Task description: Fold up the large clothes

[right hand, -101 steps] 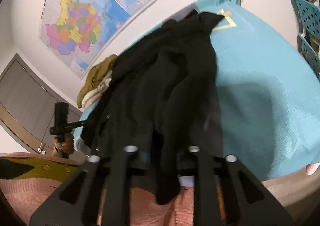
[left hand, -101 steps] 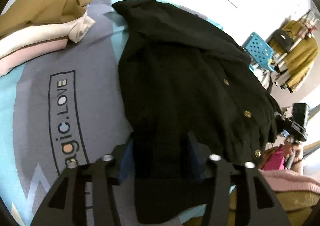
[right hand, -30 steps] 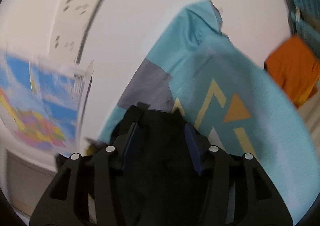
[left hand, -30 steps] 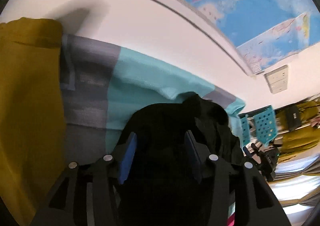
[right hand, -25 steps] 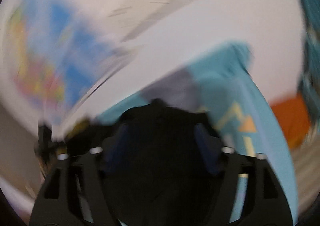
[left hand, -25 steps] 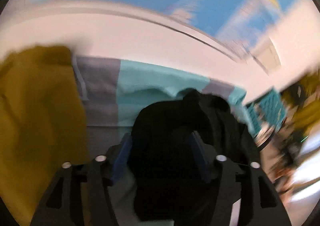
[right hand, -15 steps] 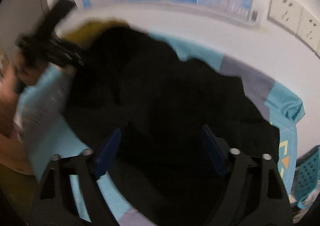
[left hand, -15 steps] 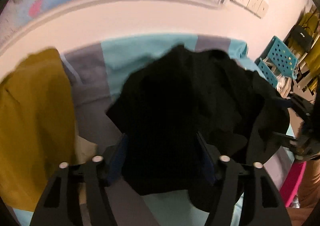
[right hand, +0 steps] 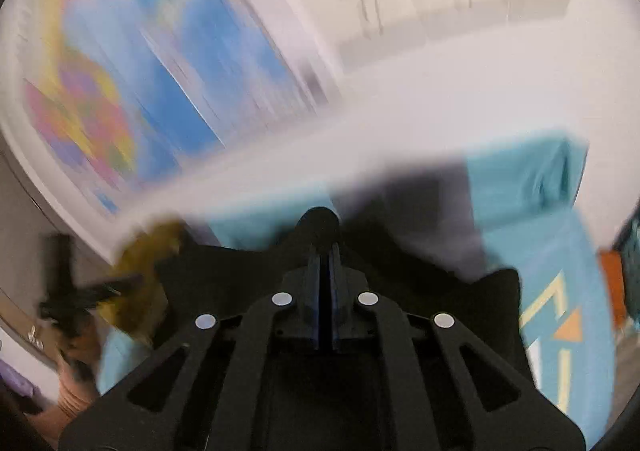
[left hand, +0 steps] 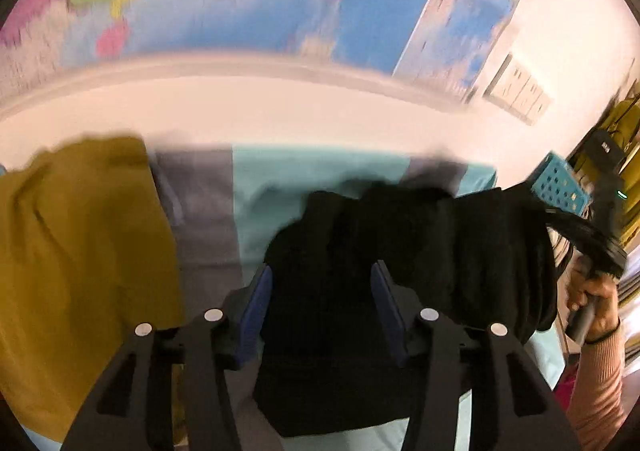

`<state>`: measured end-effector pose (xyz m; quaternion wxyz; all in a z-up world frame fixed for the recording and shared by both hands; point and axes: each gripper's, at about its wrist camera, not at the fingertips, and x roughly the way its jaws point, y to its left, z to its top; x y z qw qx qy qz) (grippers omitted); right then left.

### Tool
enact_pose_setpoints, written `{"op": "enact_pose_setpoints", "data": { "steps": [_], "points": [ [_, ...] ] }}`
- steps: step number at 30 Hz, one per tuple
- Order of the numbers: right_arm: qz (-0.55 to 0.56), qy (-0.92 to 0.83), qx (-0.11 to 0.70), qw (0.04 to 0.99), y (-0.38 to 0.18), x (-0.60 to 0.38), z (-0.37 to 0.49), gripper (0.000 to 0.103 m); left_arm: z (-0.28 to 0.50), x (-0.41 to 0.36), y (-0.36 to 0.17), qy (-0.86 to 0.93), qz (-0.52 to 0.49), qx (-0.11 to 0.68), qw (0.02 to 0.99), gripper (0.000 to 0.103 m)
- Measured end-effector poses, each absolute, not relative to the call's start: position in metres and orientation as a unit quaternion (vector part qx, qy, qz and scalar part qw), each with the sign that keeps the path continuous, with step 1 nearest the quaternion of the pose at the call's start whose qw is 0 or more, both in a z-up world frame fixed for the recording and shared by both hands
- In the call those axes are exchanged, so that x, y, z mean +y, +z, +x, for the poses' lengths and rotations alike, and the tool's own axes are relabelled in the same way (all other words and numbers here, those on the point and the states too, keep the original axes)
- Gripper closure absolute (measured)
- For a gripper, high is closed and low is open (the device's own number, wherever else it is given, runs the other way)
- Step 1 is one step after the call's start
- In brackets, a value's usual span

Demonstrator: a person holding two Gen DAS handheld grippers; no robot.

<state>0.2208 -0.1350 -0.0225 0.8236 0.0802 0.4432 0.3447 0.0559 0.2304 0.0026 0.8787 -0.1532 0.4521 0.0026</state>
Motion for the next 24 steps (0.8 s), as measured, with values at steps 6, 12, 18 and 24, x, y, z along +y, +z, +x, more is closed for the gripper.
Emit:
{"op": "enact_pose_setpoints", "data": {
  "steps": [6, 12, 18, 24],
  "points": [
    [0.055, 0.326, 0.477, 0.814, -0.049, -0.136, 0.216, 0.057, 0.044, 0.212, -0.041, 0.017, -0.087, 0.5, 0.861, 0.034],
    [0.046, 0.34, 0.378, 0.86, -0.001, -0.211, 0.157, 0.024, 0.024, 0.19, -0.044, 0.011, -0.018, 0.47, 0.882, 0.016],
    [0.054, 0.33, 0.42, 0.844, -0.054, -0.264, 0.111, 0.017, 0.022, 0.165, -0.061, 0.007, 0.035, 0.474, 0.88, 0.013],
    [0.068, 0.349, 0.427, 0.831, -0.087, -0.259, 0.103, 0.046, 0.03, 0.165, -0.076, 0.003, -0.008, 0.469, 0.883, 0.075]
  ]
}}
